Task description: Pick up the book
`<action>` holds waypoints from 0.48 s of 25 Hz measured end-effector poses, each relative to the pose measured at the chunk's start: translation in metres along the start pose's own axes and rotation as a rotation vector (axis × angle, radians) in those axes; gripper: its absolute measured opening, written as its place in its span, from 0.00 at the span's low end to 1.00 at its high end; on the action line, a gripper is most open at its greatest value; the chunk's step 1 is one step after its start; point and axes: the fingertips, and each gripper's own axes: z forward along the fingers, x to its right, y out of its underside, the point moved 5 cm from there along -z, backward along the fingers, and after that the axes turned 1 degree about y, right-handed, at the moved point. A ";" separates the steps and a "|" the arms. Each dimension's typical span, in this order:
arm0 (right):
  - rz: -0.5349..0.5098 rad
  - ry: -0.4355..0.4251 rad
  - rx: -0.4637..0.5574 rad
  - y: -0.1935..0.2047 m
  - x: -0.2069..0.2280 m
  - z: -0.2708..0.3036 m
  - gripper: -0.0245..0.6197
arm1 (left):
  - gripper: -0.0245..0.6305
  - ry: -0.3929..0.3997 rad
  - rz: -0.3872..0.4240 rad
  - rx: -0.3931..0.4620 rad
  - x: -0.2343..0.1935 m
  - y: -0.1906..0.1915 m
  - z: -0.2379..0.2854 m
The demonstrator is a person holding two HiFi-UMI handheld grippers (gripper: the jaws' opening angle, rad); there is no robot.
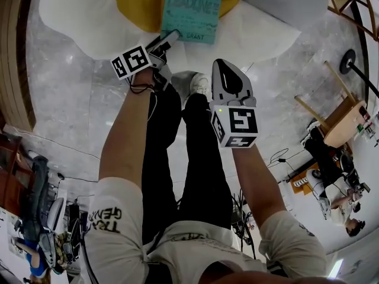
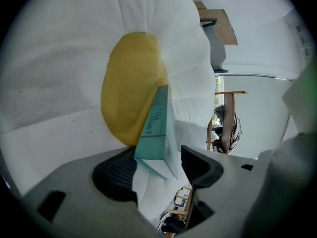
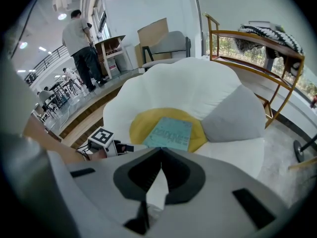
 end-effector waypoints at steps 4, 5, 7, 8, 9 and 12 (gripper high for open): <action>0.007 0.005 0.000 -0.002 -0.005 -0.002 0.08 | 0.36 -0.006 0.039 -0.036 0.007 0.000 -0.003; 0.007 0.005 0.001 -0.003 -0.007 -0.003 0.08 | 0.35 -0.008 0.047 -0.038 0.010 -0.001 -0.004; 0.006 0.006 0.006 -0.006 -0.009 -0.005 0.08 | 0.34 -0.012 0.057 -0.039 0.013 -0.002 -0.005; 0.007 0.006 0.009 -0.008 -0.009 -0.006 0.08 | 0.34 -0.010 0.056 -0.038 0.015 -0.001 -0.005; 0.008 0.007 0.012 -0.009 -0.007 -0.008 0.08 | 0.33 -0.005 0.053 -0.034 0.018 -0.001 -0.005; 0.010 0.008 0.022 -0.013 0.001 -0.015 0.08 | 0.32 0.027 0.025 -0.009 0.029 0.003 -0.004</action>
